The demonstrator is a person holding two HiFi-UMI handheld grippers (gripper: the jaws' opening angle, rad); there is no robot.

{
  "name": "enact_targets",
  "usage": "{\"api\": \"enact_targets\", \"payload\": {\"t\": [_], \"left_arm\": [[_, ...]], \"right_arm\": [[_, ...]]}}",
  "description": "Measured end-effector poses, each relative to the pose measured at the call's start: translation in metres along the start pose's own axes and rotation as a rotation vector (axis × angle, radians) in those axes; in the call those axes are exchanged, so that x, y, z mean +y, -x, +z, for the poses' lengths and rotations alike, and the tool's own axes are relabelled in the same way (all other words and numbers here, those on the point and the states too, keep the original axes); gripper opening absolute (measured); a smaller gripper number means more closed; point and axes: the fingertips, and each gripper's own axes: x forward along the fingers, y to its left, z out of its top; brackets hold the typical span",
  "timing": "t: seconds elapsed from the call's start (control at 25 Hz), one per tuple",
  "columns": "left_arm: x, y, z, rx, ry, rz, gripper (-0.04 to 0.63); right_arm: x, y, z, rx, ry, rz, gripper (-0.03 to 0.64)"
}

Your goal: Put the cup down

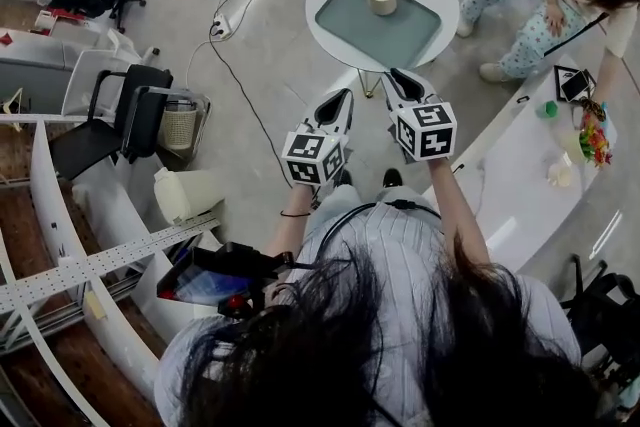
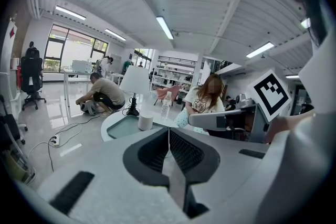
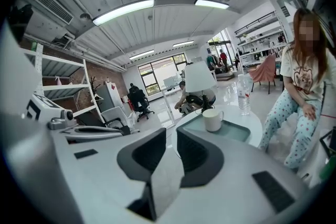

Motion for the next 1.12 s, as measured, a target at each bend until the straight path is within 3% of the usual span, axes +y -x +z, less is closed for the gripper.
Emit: {"api": "enact_targets", "payload": {"t": [0.44,0.8,1.12], "left_arm": [[0.003,0.036,-0.009,0.001,-0.023,-0.08,0.017],[0.011,0.094,-0.015,-0.022,-0.065,-0.155,0.017],[0.03,0.154,-0.032,-0.03,-0.066,-0.169,0.017]], "right_arm": [[0.038,0.017,-0.01,-0.047,-0.03,-0.053,0.072],[0.107,0.035,-0.029,-0.085,-0.058,-0.089,0.064],[0.17,0.051,-0.045,-0.114,-0.059,-0.1,0.06]]}}
